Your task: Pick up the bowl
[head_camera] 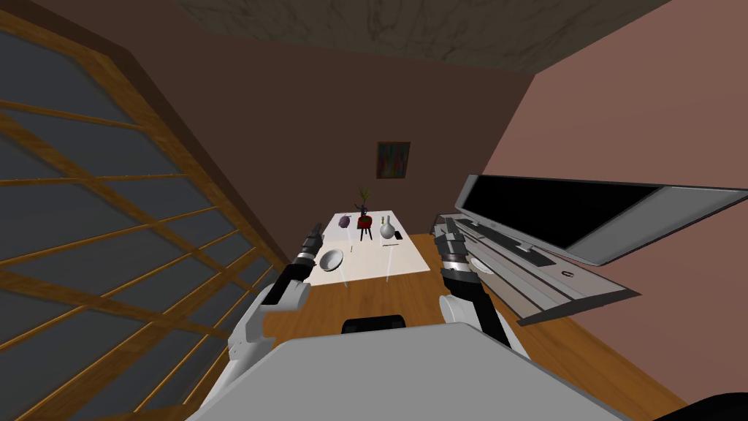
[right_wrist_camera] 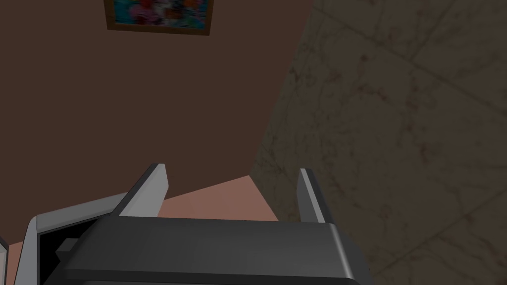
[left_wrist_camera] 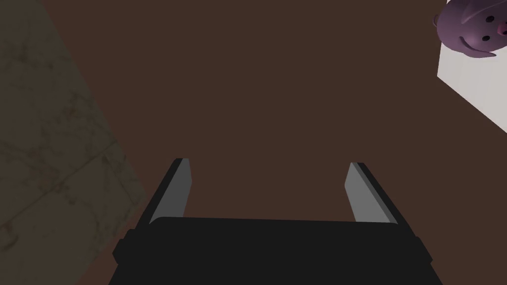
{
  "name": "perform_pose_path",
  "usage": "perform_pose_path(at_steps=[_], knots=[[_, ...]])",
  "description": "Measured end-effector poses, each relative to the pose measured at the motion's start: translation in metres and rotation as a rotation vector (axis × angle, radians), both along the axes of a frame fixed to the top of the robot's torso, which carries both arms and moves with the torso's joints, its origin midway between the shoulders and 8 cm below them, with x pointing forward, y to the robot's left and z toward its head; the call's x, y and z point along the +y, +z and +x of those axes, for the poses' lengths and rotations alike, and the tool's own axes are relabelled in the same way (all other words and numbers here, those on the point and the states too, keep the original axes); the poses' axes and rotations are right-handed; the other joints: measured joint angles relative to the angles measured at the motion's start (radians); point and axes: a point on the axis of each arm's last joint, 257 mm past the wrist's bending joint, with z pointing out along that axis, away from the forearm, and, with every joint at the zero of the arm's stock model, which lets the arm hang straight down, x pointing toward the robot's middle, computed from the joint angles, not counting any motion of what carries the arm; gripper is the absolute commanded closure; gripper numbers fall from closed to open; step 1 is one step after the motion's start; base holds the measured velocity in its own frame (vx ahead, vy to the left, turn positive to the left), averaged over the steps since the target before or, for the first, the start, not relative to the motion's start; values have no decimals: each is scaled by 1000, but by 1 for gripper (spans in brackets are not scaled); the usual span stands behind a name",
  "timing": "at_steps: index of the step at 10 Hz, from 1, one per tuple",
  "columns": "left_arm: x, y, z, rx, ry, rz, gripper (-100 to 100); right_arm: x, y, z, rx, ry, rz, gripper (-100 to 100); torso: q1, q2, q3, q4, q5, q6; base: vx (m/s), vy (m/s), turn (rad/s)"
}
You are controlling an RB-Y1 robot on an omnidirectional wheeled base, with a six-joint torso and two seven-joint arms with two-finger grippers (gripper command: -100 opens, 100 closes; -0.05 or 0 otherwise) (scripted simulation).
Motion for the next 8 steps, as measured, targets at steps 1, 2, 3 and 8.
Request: perform_pose_path(at_steps=[1, 2, 3, 8], knots=[[-1, -11, 8, 33, 0, 1, -100, 0, 0, 0, 0, 0, 0, 0, 0, 0, 0, 0, 0, 0, -6, -2, -22], [1, -20, 12, 64, 3, 4, -100, 0, 0, 0, 0, 0, 0, 0, 0, 0, 0, 0, 0, 0, -5, -3, -38], [4, -28, 16, 99, 5, 6, -100, 0, 0, 0, 0, 0, 0, 0, 0, 0, 0, 0, 0, 0, -5, -1, -13], [15, -80, 41, 266, 21, 6, -100, 0, 0, 0, 0, 0, 0, 0, 0, 0, 0, 0, 0, 0, -4, -1, -20]])
